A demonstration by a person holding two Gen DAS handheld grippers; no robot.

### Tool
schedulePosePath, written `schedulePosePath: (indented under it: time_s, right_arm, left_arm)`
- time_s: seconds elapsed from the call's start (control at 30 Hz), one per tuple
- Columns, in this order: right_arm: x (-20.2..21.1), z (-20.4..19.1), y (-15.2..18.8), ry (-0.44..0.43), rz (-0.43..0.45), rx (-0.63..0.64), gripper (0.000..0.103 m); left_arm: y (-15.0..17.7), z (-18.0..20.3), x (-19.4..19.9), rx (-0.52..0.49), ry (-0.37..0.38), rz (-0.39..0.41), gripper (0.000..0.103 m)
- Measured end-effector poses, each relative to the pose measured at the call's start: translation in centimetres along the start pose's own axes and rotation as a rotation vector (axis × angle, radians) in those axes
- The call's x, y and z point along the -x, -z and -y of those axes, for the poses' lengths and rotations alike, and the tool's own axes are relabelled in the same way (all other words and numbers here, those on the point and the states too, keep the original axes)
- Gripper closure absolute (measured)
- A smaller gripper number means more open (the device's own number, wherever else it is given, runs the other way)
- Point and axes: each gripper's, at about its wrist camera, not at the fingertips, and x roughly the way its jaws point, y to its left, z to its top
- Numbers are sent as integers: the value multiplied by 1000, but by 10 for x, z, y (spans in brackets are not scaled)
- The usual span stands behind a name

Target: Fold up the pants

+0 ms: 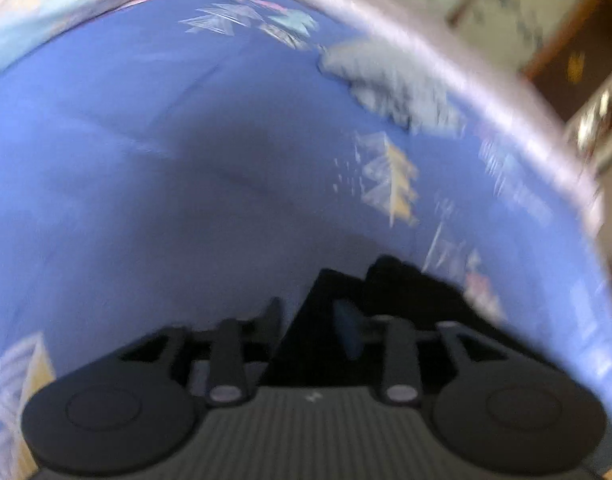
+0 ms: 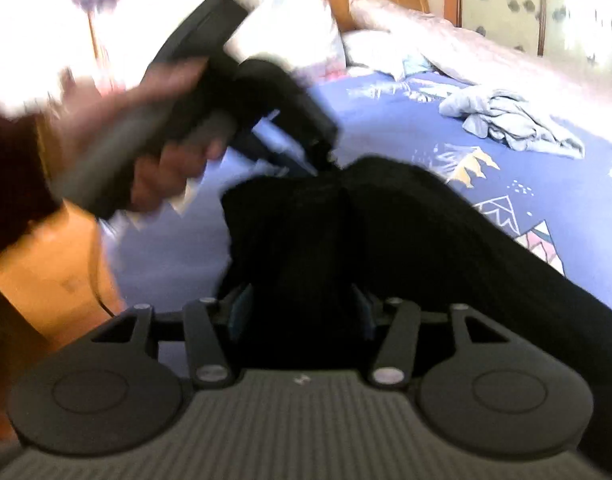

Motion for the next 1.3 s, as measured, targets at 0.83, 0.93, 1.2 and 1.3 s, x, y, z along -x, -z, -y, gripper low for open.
schedulePosePath:
  time_s: [0.83, 0.93, 1.2, 1.3]
  right_arm:
    - [293, 200, 146, 647, 515, -965, 58]
    - [360, 197, 200, 742, 685, -1080, 55]
    - [436, 192, 332, 903, 827, -1396, 55]
    - [432, 200, 358, 845, 850, -1483, 55]
  left_arm:
    - [71, 1, 92, 152, -75, 159, 87]
    - [80, 37, 99, 77, -39, 174, 87]
    - [121, 153, 42, -152, 38, -6, 84]
    - [141, 183, 22, -207, 39, -63, 84]
